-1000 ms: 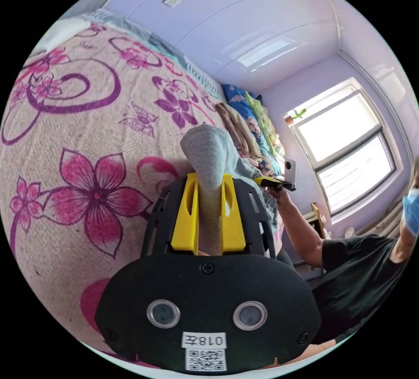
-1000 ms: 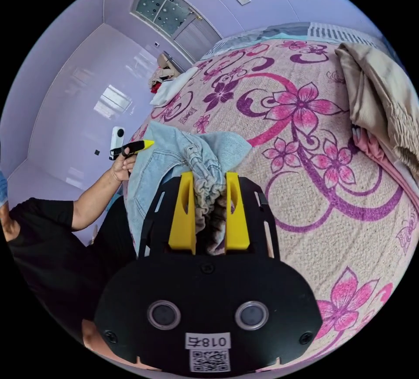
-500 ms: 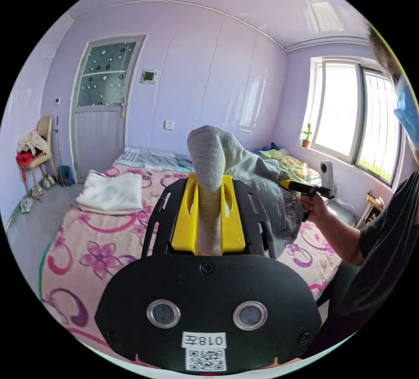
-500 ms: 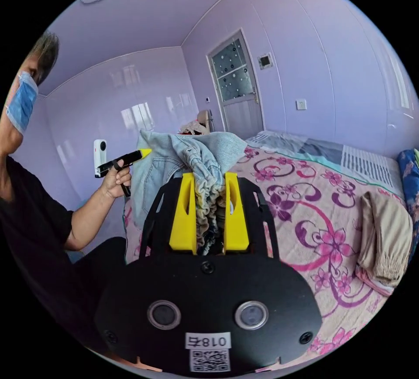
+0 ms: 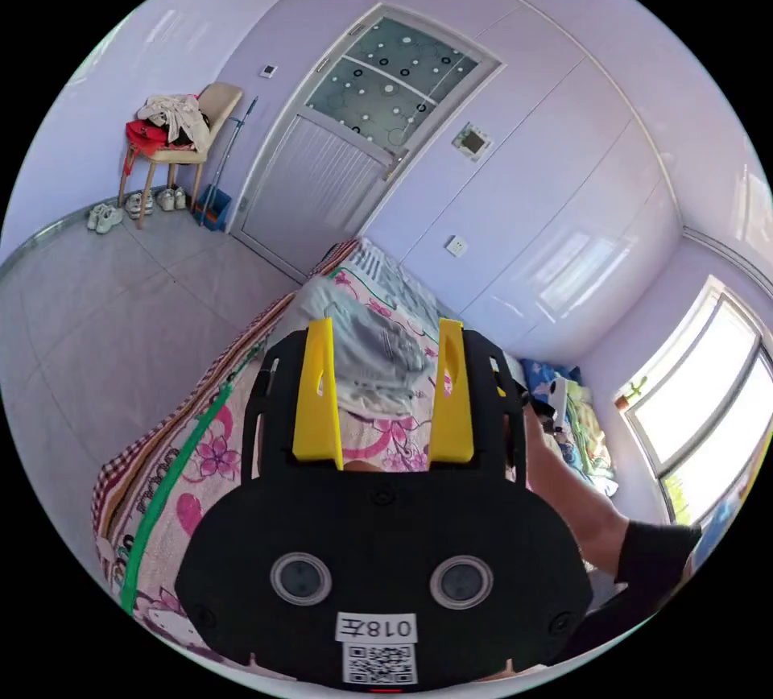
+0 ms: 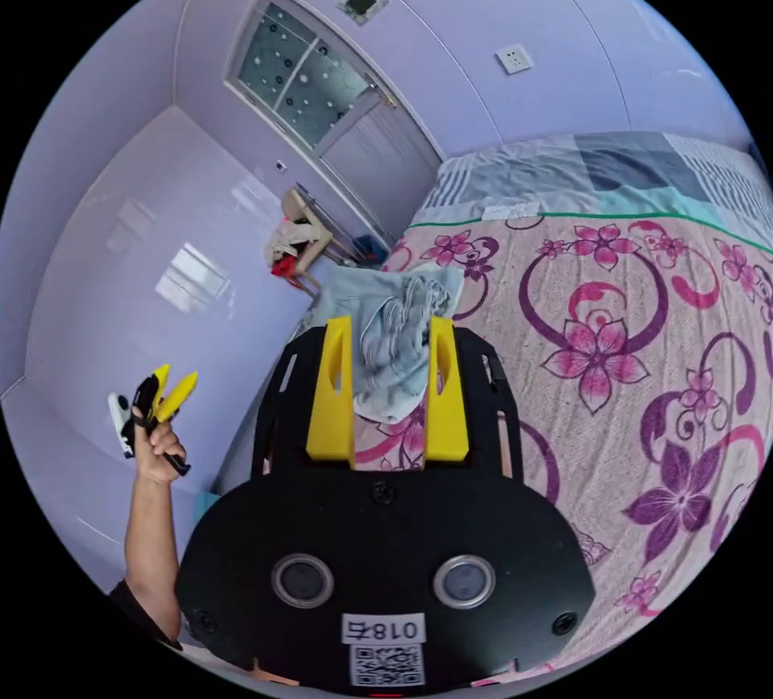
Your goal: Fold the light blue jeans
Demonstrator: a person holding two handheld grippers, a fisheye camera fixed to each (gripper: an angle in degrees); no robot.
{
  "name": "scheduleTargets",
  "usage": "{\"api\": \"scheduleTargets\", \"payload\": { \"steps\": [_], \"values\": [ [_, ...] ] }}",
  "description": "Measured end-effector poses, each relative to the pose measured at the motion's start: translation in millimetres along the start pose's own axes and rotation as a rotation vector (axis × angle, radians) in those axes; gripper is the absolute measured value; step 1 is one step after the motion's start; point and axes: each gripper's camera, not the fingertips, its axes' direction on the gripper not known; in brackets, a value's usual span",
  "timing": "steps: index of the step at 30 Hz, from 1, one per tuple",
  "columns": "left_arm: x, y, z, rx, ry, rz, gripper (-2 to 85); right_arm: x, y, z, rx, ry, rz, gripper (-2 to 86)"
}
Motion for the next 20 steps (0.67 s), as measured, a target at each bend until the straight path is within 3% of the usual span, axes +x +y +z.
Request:
{"api": "scheduleTargets", "payload": {
  "steps": [4, 9, 15, 20],
  "values": [
    [-27.2, 118.1, -83.4, 0.066, 0.207, 0.080, 13.9, 31.9, 114.9, -30.5, 0.028, -0.145, -0.191, 10.7],
    [42.5, 196.5, -146.7, 0.126, 0.450, 0.171, 10.5, 84.5, 246.5, -116.4, 0.025, -0.306, -0.257, 6.9],
    [235.7, 195.8, -162.4, 0.112, 0.725, 0.346, 8.2, 143.2, 374.7, -263.2, 0.232, -0.212, -0.215, 1.1],
    [447.1, 152.3, -85.0, -0.155, 0.883, 0.372, 9.8, 197.7, 459.5, -356.1, 0.440, -0.166, -0.116, 0.9]
  ]
}}
